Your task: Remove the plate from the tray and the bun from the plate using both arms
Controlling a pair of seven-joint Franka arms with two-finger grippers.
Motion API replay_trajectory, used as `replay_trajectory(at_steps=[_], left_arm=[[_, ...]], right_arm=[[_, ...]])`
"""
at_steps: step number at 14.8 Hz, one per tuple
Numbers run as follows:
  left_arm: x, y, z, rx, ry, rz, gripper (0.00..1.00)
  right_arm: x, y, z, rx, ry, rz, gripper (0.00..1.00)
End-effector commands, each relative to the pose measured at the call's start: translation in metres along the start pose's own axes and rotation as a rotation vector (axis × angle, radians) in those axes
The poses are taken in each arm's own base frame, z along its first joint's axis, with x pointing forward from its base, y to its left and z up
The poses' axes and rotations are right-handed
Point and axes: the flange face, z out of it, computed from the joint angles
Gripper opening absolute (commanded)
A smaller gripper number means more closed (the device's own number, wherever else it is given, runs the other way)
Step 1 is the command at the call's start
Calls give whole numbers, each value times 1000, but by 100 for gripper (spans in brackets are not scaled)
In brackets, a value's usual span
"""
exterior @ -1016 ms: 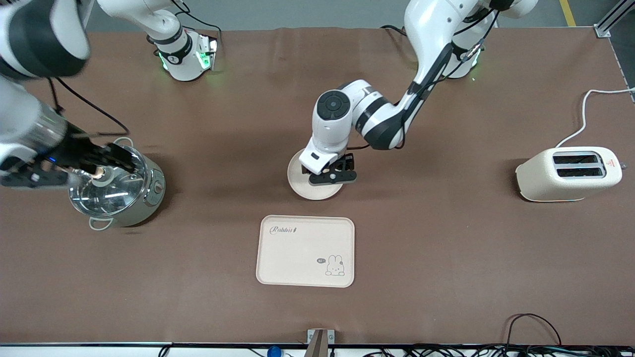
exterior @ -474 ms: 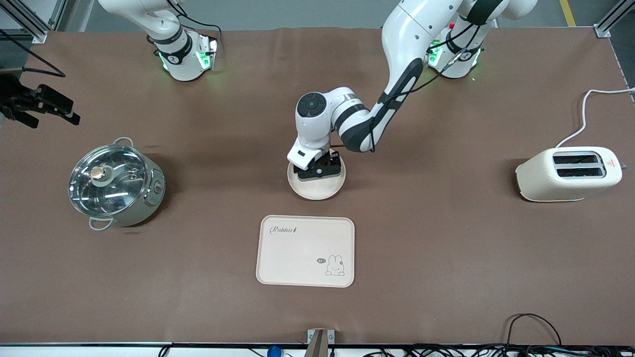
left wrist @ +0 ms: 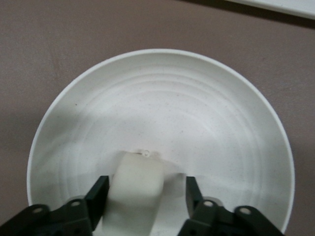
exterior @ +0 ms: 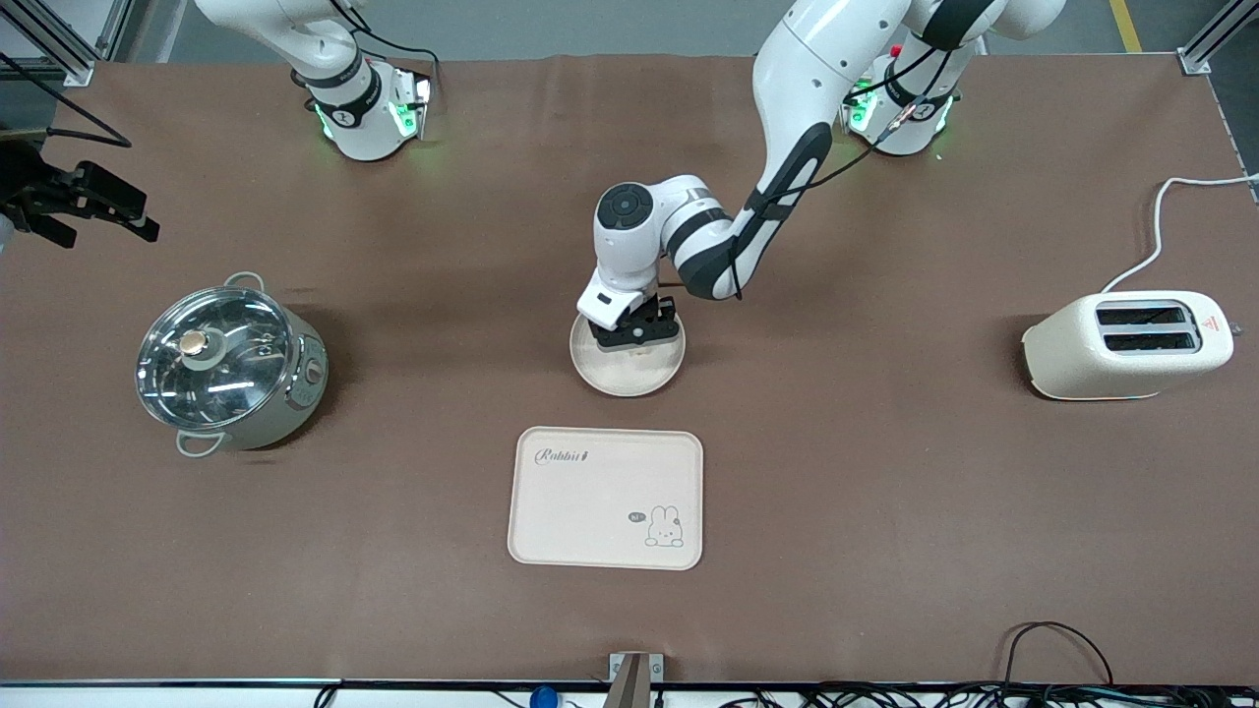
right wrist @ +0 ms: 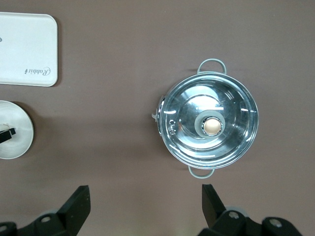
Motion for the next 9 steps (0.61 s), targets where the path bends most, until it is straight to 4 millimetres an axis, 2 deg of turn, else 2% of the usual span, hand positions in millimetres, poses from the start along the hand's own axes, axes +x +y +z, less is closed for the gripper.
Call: replay_trajectory(at_steps=[1,3,6,9], left_arm=[[-3,0,-2,-6,25,-40,0],[3,-1,-10,-4,30,-52,0],[25,-10,-50,81,42,-30,0],[96,-58,-95,115,4,59,0]], right_arm=[[-5,0,-1,-24,-1,-12,100],[-4,0,0,-25,-3,-12,100],[-3,-1,0,-25,-2,-15,100],[-1,-14,-8,-27,16,-32,100]])
